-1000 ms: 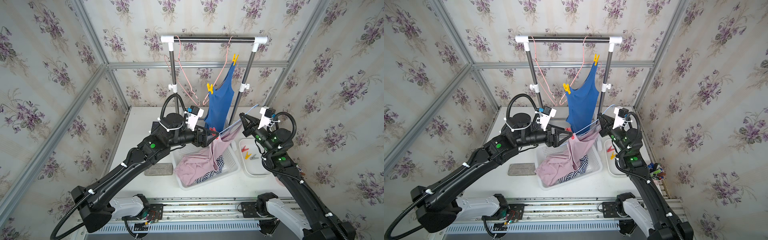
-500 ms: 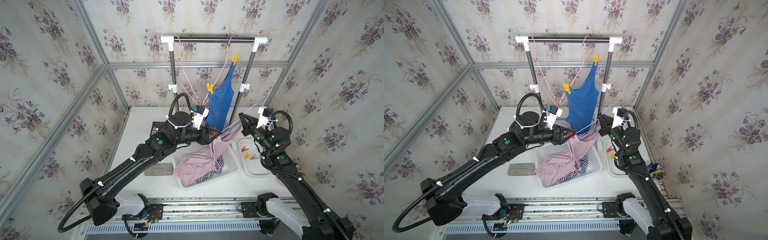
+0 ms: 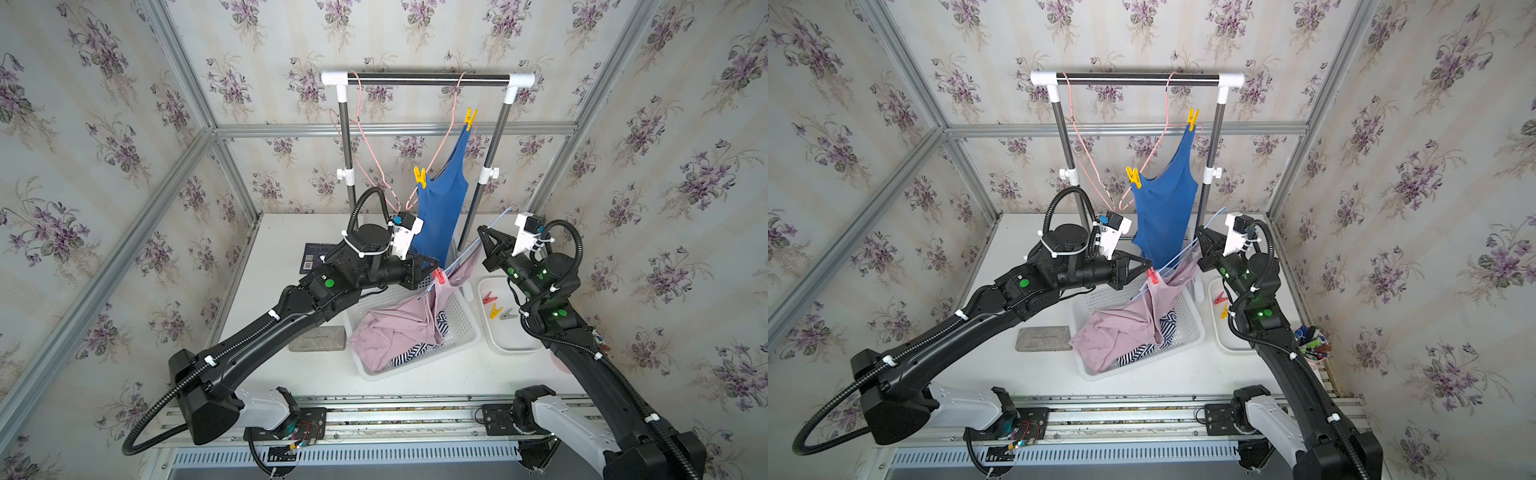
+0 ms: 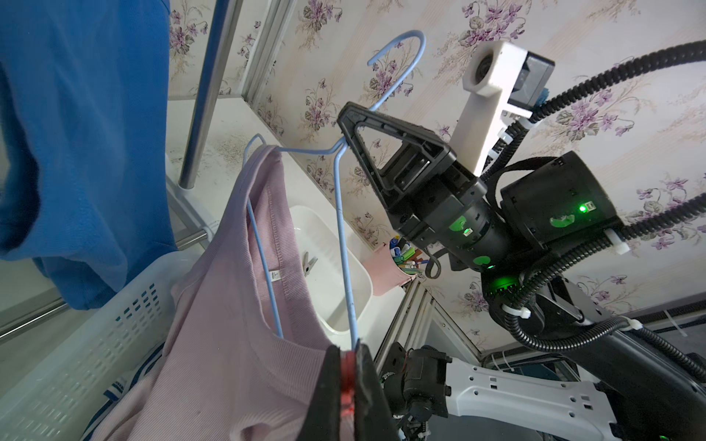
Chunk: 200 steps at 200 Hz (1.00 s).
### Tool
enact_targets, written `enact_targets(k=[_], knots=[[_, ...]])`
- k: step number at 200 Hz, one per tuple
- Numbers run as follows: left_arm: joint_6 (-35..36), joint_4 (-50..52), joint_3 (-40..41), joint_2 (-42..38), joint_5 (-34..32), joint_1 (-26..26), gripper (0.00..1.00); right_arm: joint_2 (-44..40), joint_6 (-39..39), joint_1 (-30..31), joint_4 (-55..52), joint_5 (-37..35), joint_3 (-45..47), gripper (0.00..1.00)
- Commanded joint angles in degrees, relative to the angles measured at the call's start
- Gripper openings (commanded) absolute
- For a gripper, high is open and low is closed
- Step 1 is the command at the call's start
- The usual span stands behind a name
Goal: Remove the clothespins securing tank tops to the hanger
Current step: Remove the clothespin from the hanger, then place the hanger in the basket.
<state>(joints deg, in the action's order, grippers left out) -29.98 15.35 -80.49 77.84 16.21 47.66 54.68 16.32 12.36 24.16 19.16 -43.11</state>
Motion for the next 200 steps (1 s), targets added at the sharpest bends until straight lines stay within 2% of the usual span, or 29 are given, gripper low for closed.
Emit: enact_targets(k=[1,13,21,52,94,105,126,161,177,200], knots=[[2.8,-1.7,0.2,-1.4,-3.8,0.4,0.0,0.3,-0.2,0.2,1.4,0.0,0.1,0.0],[5.1,-1.7,0.5,-2.7,-5.7,1.1,0.0,0.6,-0.2,0.8,1.3,-0.6,0.8,0.0],[7.1,-1.7,0.8,-3.8,-9.5,1.9,0.0,0.9,-1.0,1.9,0.5,-1.9,1.0,0.0],[14.7,-1.9,2.0,-7.9,-19.5,4.9,0.0,3.7,-5.5,9.4,-2.4,-9.1,0.0,0.0],[18.5,-1.9,6.2,-14.4,-28.7,5.4,0.0,6.3,-8.8,19.1,-7.8,-20.1,-3.5,0.0],[19.5,-1.9,7.4,-16.0,-30.3,5.4,0.0,7.8,-9.8,22.8,-11.4,-25.0,-5.9,0.0],[20.2,-1.5,9.4,-18.4,-32.5,5.4,0.0,11.8,-12.0,29.3,-19.2,-38.7,-11.1,0.0],[19.7,-0.3,11.8,-20.9,-34.6,5.4,0.0,19.8,-12.3,36.0,-30.4,-50.8,-19.7,0.0],[19.3,0.2,12.6,-21.5,-35.0,5.4,0.0,22.1,-11.1,37.4,-33.6,-52.9,-21.5,0.0],[18.8,0.8,13.6,-21.9,-35.6,5.4,0.0,23.8,-9.5,37.4,-35.3,-49.2,-21.8,0.0]])
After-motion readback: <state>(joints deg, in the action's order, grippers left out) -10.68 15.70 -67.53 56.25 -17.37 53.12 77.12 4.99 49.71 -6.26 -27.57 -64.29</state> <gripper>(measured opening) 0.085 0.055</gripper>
